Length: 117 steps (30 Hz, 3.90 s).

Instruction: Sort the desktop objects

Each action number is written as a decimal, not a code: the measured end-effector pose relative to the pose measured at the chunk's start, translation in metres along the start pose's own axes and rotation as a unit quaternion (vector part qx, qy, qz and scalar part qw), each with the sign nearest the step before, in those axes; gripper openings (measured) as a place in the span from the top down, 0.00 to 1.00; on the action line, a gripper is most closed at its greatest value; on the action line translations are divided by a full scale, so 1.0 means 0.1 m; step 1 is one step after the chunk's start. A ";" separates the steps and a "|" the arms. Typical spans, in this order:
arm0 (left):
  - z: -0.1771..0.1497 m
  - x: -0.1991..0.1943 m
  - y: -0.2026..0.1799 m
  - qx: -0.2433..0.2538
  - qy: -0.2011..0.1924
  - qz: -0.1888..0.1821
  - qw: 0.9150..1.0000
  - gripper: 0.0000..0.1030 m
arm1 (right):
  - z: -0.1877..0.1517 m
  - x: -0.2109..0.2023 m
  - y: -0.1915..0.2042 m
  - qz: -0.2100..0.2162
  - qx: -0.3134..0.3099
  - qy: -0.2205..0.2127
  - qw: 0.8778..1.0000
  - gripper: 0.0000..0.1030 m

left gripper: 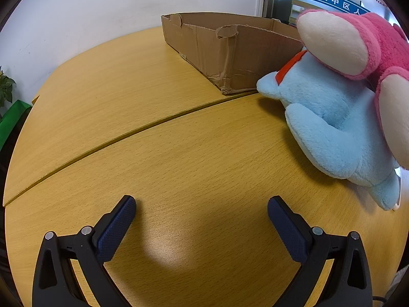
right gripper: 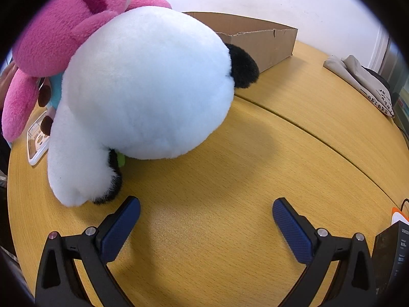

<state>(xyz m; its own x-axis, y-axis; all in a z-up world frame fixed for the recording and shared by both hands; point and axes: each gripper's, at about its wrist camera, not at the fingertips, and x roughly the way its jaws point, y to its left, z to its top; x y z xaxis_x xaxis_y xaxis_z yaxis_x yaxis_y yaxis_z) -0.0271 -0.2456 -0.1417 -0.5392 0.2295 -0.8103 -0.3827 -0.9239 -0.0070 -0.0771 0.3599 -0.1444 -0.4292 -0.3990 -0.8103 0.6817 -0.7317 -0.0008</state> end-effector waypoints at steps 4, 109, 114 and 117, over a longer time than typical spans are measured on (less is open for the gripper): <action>0.00 0.01 0.00 0.000 0.000 0.000 1.000 0.00 | 0.00 0.00 0.00 0.000 0.000 0.000 1.000 0.00; 0.17 -1.30 -2.99 -0.157 -0.158 0.080 0.972 0.00 | 0.70 -1.04 2.50 -0.229 0.200 -0.135 0.943 0.01; 0.17 -1.30 -2.99 -0.160 -0.156 0.079 0.972 0.00 | 0.69 -1.03 2.48 -0.229 0.202 -0.134 0.943 0.00; 0.16 -1.30 -2.98 -0.160 -0.156 0.079 0.971 0.00 | 0.69 -1.02 2.48 -0.227 0.202 -0.133 0.943 0.00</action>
<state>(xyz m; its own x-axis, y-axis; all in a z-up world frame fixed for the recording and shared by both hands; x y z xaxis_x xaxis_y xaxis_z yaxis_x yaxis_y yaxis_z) 0.1455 0.0050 -0.0248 -0.7929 0.1130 -0.5988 -0.0511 -0.9915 -0.1196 0.0949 0.1815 -0.0217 -0.7927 -0.0792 -0.6044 0.1330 -0.9901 -0.0447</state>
